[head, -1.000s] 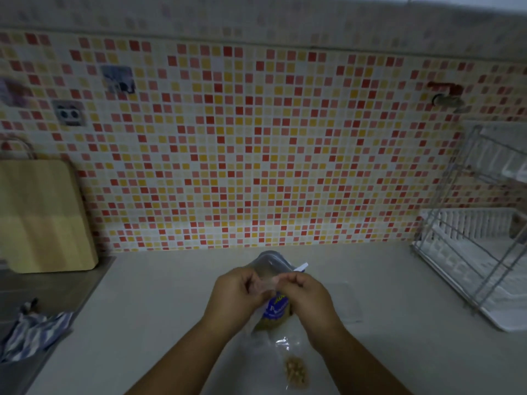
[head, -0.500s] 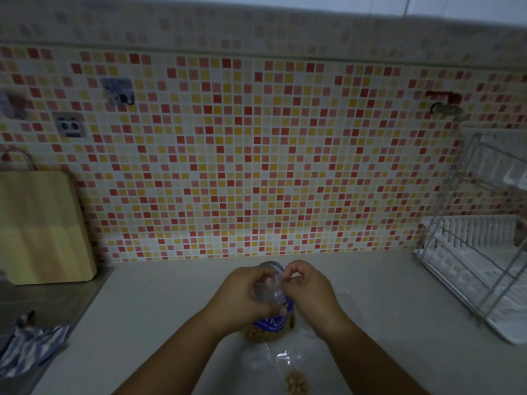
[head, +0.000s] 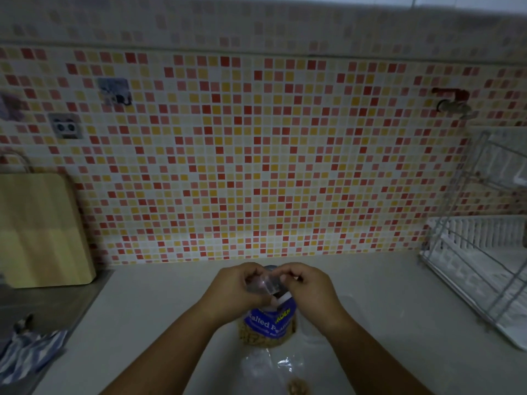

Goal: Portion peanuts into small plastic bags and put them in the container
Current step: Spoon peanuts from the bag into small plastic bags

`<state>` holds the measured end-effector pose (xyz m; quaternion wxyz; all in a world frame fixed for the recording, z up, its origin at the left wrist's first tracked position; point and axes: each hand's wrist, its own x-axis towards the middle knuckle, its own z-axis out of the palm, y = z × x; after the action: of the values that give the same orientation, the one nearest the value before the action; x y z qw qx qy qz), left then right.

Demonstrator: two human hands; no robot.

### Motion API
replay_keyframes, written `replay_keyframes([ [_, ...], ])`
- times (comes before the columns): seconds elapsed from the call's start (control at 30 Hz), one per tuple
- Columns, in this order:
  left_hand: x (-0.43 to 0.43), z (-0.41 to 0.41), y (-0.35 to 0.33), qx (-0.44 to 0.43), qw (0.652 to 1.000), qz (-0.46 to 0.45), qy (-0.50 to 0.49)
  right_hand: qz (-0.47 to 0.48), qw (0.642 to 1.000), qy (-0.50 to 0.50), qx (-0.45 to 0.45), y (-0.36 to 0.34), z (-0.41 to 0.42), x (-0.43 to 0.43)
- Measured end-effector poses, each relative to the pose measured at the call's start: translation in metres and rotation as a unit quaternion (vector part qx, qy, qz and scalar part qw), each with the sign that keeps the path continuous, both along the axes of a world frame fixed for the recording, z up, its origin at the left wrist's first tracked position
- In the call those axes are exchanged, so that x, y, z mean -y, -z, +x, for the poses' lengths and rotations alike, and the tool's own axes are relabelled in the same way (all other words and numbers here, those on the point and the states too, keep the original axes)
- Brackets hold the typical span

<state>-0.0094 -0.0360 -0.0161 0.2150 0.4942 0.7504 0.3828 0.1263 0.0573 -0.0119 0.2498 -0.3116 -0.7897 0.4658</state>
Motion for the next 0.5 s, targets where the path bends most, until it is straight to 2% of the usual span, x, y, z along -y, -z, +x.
replay_keyframes([
  [0.03,0.0,-0.002,0.0,-0.006,1.0,-0.005,0.0,0.087,0.995,0.021,0.05,0.001,-0.002,-0.007],
  [0.1,0.001,-0.005,0.0,-0.006,1.0,-0.015,-0.004,0.282,0.935,0.021,0.214,0.005,-0.009,-0.022],
  [0.13,0.002,-0.006,0.0,-0.005,1.0,-0.019,-0.006,0.335,0.894,0.002,0.296,0.006,-0.013,-0.026],
  [0.2,0.002,-0.008,0.001,-0.006,1.0,-0.025,-0.008,0.369,0.832,-0.026,0.413,0.006,-0.021,-0.029],
  [0.3,0.002,-0.009,0.002,-0.005,1.0,-0.029,-0.01,0.422,0.772,-0.05,0.473,0.004,-0.032,-0.029],
  [0.37,0.001,-0.01,0.003,0.003,0.999,-0.029,-0.013,0.441,0.75,-0.059,0.49,0.003,-0.037,-0.03],
  [0.43,0.001,-0.011,0.003,0.011,0.999,-0.028,-0.018,0.445,0.737,-0.056,0.505,0.003,-0.041,-0.029],
  [0.5,0.001,-0.013,0.001,0.018,0.999,-0.02,-0.026,0.443,0.748,-0.045,0.493,0.005,-0.043,-0.029],
])
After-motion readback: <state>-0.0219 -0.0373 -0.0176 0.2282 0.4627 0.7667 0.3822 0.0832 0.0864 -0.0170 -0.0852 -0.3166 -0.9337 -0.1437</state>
